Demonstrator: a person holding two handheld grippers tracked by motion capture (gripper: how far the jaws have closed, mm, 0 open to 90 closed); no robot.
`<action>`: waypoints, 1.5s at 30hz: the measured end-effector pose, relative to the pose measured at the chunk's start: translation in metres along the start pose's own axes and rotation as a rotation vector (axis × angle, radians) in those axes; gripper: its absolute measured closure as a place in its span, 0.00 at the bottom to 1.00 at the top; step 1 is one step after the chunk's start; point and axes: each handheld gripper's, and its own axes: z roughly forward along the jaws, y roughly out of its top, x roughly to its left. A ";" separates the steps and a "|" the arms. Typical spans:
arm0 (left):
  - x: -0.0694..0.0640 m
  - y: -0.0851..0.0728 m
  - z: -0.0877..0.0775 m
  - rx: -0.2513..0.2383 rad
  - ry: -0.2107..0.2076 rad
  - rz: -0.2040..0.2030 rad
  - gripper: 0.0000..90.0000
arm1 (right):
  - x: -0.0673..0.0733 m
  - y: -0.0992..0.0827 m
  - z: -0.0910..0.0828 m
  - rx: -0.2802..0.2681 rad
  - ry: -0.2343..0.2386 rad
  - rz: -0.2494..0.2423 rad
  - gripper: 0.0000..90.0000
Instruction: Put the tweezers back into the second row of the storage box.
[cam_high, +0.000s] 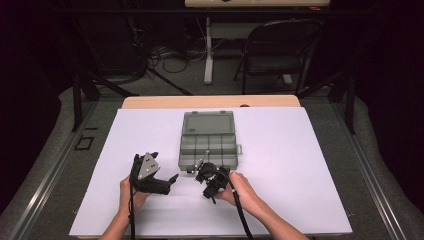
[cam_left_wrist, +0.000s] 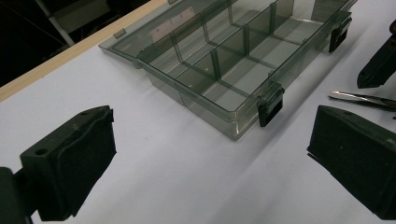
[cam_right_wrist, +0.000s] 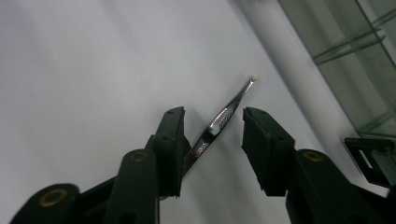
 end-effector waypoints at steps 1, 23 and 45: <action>0.000 0.000 0.000 0.000 0.000 -0.002 0.01 | 0.000 0.001 0.000 0.005 -0.003 0.000 0.68; 0.000 0.000 0.000 0.002 -0.004 0.005 0.02 | -0.003 0.007 0.004 0.068 0.007 -0.025 0.93; 0.001 0.000 0.001 0.009 -0.002 0.004 0.01 | -0.011 0.003 -0.006 0.006 0.012 -0.033 0.94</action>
